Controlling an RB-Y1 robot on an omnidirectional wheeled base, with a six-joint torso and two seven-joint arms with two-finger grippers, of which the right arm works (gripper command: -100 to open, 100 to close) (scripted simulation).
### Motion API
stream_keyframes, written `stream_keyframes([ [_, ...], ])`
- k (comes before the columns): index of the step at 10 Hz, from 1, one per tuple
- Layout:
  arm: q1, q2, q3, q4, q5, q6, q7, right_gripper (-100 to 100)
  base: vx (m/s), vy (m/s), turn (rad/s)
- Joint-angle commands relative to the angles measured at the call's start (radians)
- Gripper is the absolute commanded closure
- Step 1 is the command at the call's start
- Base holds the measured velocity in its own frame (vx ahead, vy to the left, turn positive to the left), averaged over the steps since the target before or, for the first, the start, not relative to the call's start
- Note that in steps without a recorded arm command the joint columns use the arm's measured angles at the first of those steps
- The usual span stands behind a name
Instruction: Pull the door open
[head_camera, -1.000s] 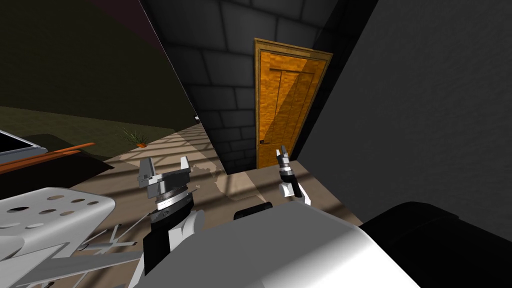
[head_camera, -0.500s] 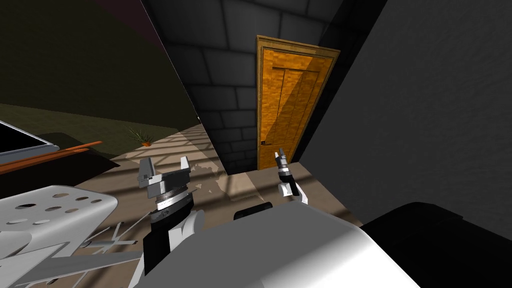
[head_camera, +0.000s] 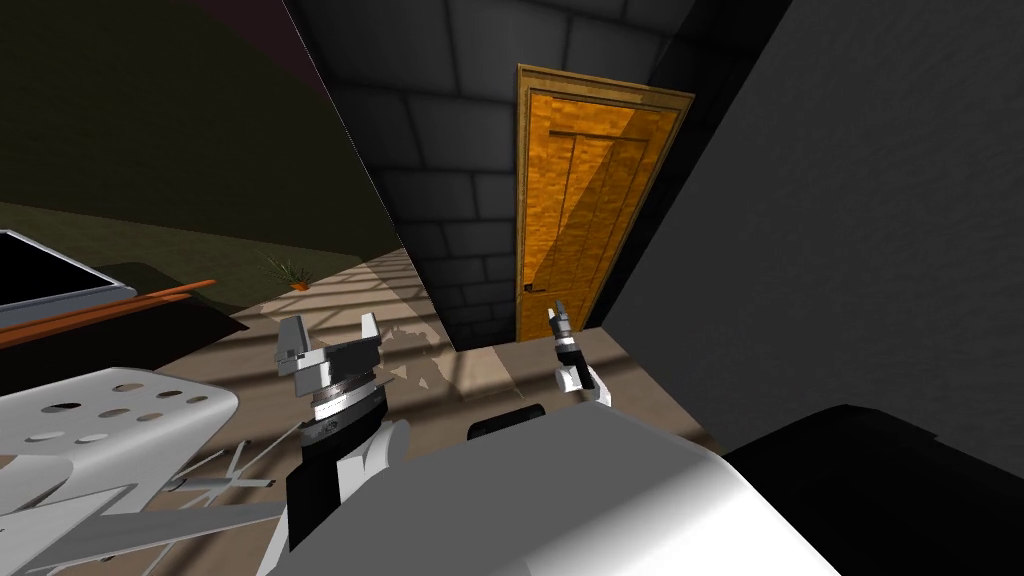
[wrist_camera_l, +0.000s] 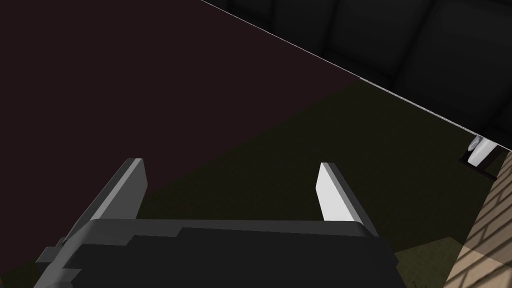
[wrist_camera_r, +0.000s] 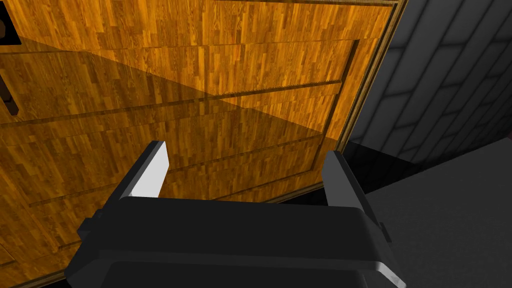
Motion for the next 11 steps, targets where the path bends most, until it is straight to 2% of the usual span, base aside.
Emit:
stream_keyframes([
  [1,-0.008,-0.003,-0.001,0.030,-0.004,-0.001,-0.002,-100,0.060,-0.031,0.033],
  [2,-0.024,-0.009,-0.003,0.066,-0.010,-0.009,-0.005,-100,0.052,-0.020,0.042],
  [3,-0.024,-0.009,-0.003,0.075,-0.010,-0.009,-0.005,-100,0.047,-0.020,0.023],
  [4,-0.041,-0.014,-0.005,0.113,-0.015,-0.018,-0.009,-100,0.047,-0.020,0.049],
  [5,-0.041,-0.014,-0.005,0.121,-0.015,-0.018,-0.009,-100,0.042,-0.018,0.029],
  [6,-0.057,-0.019,-0.007,0.160,-0.021,-0.027,-0.013,-100,0.060,-0.020,0.046],
  [7,-0.057,-0.019,-0.007,0.167,-0.021,-0.027,-0.013,-100,0.049,-0.021,0.027],
  [8,-0.073,-0.024,-0.009,0.198,-0.027,-0.035,-0.017,-100,0.046,-0.028,0.045],
  [9,-0.073,-0.024,-0.009,0.213,-0.027,-0.035,-0.017,-100,0.039,-0.024,0.031],
  [11,-0.106,-0.035,-0.013,0.285,-0.039,-0.052,-0.024,-100,0.062,-0.025,0.062],
])
